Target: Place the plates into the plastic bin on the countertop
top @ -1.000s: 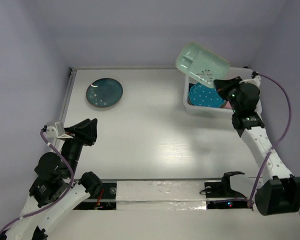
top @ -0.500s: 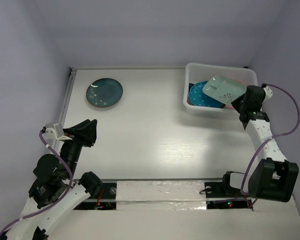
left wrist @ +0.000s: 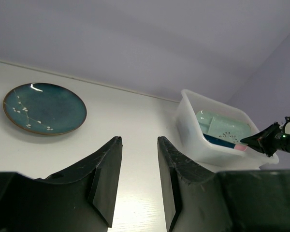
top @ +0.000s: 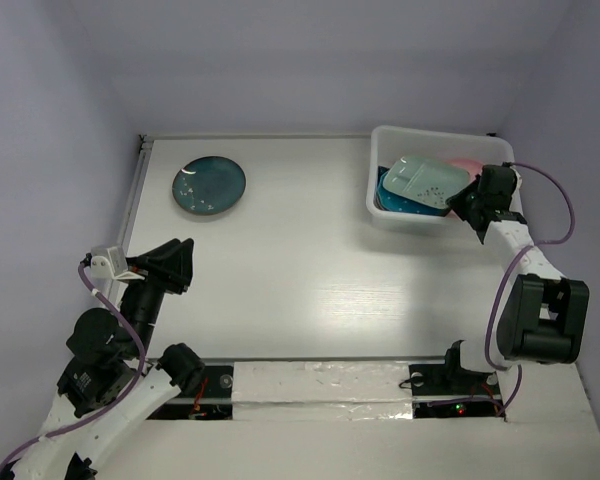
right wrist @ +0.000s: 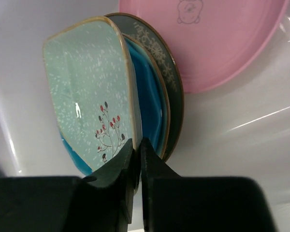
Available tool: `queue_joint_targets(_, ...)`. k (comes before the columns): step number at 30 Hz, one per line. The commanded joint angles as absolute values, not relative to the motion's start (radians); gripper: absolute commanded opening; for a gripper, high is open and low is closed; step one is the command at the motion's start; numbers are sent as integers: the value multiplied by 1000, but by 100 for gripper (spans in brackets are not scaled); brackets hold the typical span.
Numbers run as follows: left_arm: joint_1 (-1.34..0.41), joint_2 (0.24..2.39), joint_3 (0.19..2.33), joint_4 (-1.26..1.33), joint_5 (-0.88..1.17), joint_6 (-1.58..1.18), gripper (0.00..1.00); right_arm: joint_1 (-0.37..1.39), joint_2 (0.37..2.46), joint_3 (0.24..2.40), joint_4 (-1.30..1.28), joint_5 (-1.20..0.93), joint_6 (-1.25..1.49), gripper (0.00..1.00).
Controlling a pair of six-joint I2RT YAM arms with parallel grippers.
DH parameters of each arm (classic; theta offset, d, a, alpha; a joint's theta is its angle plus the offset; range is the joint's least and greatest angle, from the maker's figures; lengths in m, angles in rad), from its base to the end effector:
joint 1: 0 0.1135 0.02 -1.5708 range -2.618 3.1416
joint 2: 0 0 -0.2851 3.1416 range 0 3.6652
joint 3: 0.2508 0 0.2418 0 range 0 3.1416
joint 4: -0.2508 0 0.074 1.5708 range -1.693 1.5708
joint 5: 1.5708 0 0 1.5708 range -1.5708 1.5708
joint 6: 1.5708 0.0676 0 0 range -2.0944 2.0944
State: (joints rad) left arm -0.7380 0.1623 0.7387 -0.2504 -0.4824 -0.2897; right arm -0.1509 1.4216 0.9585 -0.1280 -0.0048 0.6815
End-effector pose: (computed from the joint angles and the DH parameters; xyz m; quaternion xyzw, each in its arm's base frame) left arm 0.0427 0.0036 0.3804 -0.0634 0.5951 -0.2665 0.7555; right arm 0.3278 -0.0495 0.2656 0.3557 0.8075 0.1254 0.4535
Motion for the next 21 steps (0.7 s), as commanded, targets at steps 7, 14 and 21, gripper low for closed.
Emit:
queue_joint_targets(7,-712,267,750,-239,-535,-302,29,-152,1391,965,31,-9,687,43)
queue_joint_targets(14,-629,374,755,-235,-457,-305,29,-152,1297,888,60,-5,704,72)
queue_joint_targets(21,-499,482,756,-201,-322,-304,29,-152,1152,818,72,-44,706,80)
